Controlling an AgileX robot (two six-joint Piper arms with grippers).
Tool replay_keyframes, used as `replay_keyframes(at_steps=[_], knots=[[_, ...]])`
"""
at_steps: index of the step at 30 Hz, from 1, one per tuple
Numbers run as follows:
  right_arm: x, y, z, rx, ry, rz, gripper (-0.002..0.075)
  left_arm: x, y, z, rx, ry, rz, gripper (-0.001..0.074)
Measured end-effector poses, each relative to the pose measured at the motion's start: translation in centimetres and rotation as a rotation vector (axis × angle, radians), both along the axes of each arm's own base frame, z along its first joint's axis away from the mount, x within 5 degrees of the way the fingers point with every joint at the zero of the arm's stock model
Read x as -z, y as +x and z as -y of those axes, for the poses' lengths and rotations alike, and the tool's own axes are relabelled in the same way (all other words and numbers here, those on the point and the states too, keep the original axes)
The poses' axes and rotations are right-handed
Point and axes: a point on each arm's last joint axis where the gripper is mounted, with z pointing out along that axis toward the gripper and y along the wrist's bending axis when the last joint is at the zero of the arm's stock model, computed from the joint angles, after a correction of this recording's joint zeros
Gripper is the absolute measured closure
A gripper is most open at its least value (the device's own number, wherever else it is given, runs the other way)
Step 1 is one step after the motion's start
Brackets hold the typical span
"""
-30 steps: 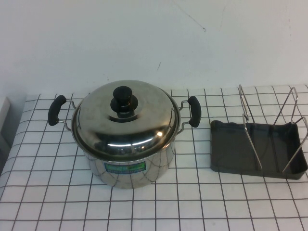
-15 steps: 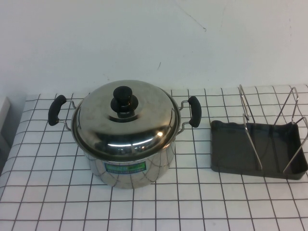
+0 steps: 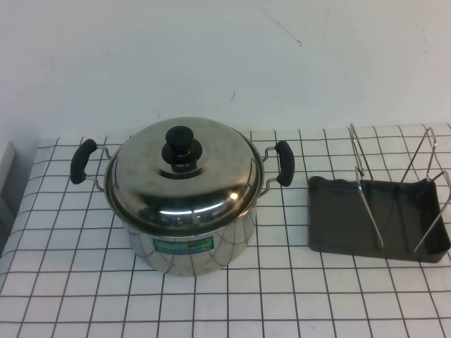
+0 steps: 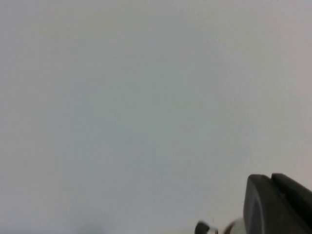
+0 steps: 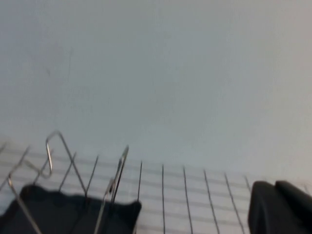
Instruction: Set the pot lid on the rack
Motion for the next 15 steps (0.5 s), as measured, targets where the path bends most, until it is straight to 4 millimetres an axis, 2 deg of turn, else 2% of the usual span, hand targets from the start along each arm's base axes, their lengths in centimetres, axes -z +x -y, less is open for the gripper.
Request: replay_keyframes(at_steps=[4, 9, 15], knots=[[2.0, 1.9, 0.0, -0.002, -0.044, -0.257, 0.0729, -0.2, 1.4, 0.1, 0.008, 0.014, -0.217, 0.0738], [4.0, 3.5, -0.3, -0.069, -0.117, -0.497, 0.0729, -1.2, 3.4, 0.9, 0.091, -0.033, -0.369, 0.0738], [5.1, 4.8, -1.1, -0.189, -0.163, -0.616, 0.0729, -3.2, 7.2, 2.5, 0.255, -0.006, -0.516, 0.0738]])
